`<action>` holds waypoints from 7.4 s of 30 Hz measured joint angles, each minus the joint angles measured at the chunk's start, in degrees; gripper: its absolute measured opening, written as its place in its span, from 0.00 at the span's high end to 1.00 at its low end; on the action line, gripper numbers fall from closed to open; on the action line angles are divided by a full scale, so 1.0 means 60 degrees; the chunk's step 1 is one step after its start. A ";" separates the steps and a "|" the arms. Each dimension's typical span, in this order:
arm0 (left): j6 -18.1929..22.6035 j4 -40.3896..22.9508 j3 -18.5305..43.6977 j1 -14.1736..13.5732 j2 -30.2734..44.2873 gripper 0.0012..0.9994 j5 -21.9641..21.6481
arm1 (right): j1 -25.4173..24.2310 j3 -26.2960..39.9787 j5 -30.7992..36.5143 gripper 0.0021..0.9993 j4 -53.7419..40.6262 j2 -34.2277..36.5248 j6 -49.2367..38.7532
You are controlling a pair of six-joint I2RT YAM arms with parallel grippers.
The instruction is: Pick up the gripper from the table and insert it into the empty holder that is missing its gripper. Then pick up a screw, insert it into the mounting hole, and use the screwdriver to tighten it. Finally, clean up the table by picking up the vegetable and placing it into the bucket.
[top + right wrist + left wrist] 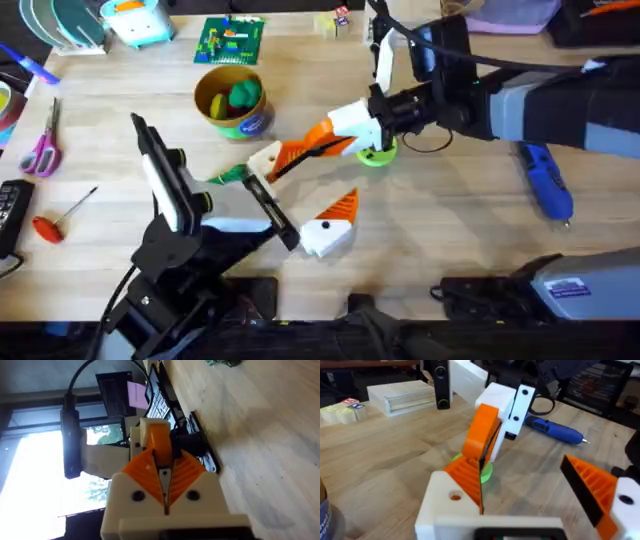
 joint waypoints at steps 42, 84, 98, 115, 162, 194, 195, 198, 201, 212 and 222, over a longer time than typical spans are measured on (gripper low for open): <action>-0.0098 -0.0032 0.0000 0.0000 0.0001 0.01 -0.0350 | 0.0025 0.0003 0.0140 0.62 0.0091 0.0000 0.0372; 0.1014 0.0012 0.0000 0.0000 0.0001 0.01 0.0641 | -0.1147 0.2328 0.8190 0.01 -0.7168 -0.2847 -0.7253; 0.1093 0.0015 0.0000 0.0000 0.0001 0.01 0.0696 | 0.0353 0.1247 1.0082 0.01 -0.7804 -0.2324 -0.8686; 0.1093 0.0015 0.0000 0.0000 0.0001 0.01 0.0697 | 0.1222 0.1096 1.0507 0.50 -0.6315 -0.0596 -0.8961; 0.1096 0.0019 0.0000 0.0000 0.0001 0.01 0.0699 | 0.1111 0.6263 1.1692 0.99 -1.1122 -0.0576 -1.0032; 0.1122 0.0019 0.0000 0.0000 0.0001 0.01 0.0699 | 0.5495 1.0218 1.1787 0.99 -1.2854 0.1430 -0.9444; 0.1122 0.0019 0.0000 0.0000 0.0001 0.01 0.0699 | 0.5515 1.0218 1.1787 0.99 -1.2845 0.1471 -0.9441; 0.1111 0.0008 0.0000 0.0000 0.0001 0.01 0.0699 | 0.5559 1.0218 1.1787 0.99 -1.2816 0.1570 -0.9409; 0.1115 0.0015 0.0000 0.0000 0.0001 0.01 0.0699 | 0.5574 1.0222 1.1787 0.99 -1.2797 0.1570 -0.9380; 0.1118 0.0012 0.0000 0.0000 0.0000 0.01 0.0699 | 0.5574 1.0225 1.1787 0.99 -1.2783 0.1570 -0.9376; 0.1122 0.0015 0.0000 0.0000 0.0001 0.01 0.0699 | 0.5574 1.0242 1.1787 0.99 -1.2724 0.1570 -0.9367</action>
